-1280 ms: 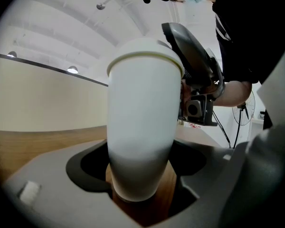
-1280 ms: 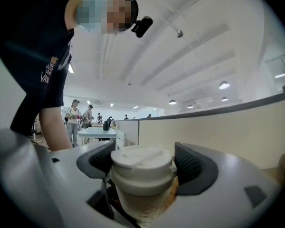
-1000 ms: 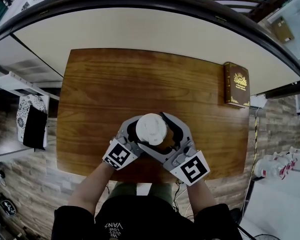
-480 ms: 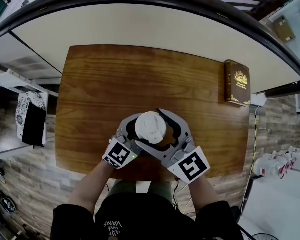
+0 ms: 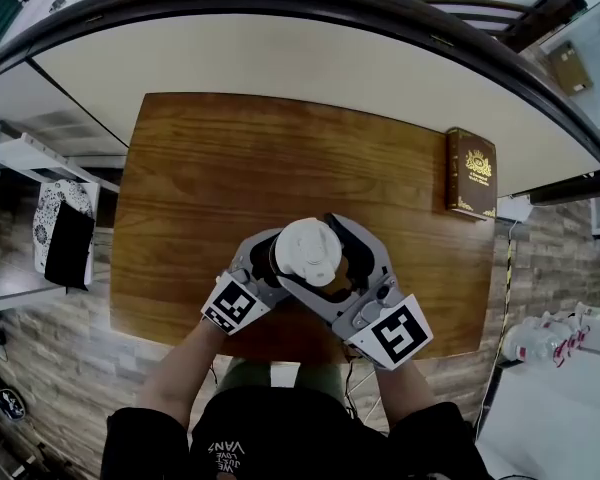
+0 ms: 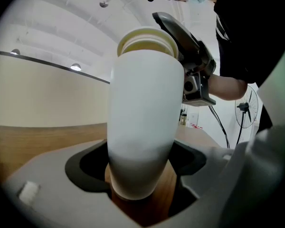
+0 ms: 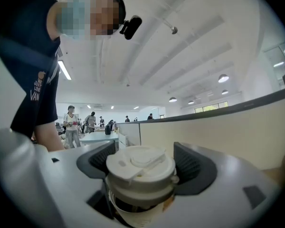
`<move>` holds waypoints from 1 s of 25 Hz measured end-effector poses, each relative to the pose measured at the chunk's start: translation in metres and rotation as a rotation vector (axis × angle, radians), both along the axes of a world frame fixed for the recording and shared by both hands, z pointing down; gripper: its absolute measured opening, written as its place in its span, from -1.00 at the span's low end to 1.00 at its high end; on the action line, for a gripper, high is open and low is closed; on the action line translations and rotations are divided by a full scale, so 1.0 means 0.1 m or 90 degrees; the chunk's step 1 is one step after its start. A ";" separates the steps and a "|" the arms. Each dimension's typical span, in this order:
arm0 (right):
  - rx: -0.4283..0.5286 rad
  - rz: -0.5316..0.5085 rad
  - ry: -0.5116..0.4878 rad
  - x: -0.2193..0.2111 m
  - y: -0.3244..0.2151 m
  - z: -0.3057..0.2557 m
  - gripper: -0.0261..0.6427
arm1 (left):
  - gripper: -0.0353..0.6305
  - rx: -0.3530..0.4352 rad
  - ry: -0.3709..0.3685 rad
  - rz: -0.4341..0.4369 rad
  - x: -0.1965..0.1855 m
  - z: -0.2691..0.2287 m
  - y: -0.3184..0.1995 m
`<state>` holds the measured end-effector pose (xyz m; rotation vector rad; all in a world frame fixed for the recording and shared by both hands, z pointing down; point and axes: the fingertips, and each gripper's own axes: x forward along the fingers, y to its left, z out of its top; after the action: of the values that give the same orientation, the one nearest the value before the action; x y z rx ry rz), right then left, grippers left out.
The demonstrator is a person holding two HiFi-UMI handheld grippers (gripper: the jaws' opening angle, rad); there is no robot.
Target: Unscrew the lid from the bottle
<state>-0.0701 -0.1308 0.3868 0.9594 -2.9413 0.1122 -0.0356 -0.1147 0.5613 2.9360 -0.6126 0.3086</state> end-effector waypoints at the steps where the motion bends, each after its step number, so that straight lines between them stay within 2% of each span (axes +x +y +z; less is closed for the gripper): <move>1: 0.000 0.002 -0.005 0.02 0.00 -0.04 0.14 | 0.22 -0.005 0.001 -0.002 0.00 0.00 0.00; 6: 0.000 0.014 -0.017 0.16 0.01 -0.20 0.14 | 0.22 -0.009 -0.011 -0.023 -0.03 0.01 0.00; 13: 0.000 0.008 -0.065 0.36 0.05 -0.49 0.14 | 0.23 -0.020 -0.022 -0.101 -0.22 -0.05 0.05; 19: 0.016 0.002 -0.115 0.53 0.09 -0.84 0.14 | 0.23 -0.020 -0.035 -0.186 -0.49 -0.23 0.17; 25: 0.034 -0.024 -0.149 0.64 0.13 -1.12 0.14 | 0.22 0.009 -0.031 -0.314 -0.82 -0.58 0.27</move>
<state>-0.0059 -0.1173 0.2750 0.9572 -3.1892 0.1551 -0.1173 -0.0875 0.5032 2.6723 -1.3095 0.3159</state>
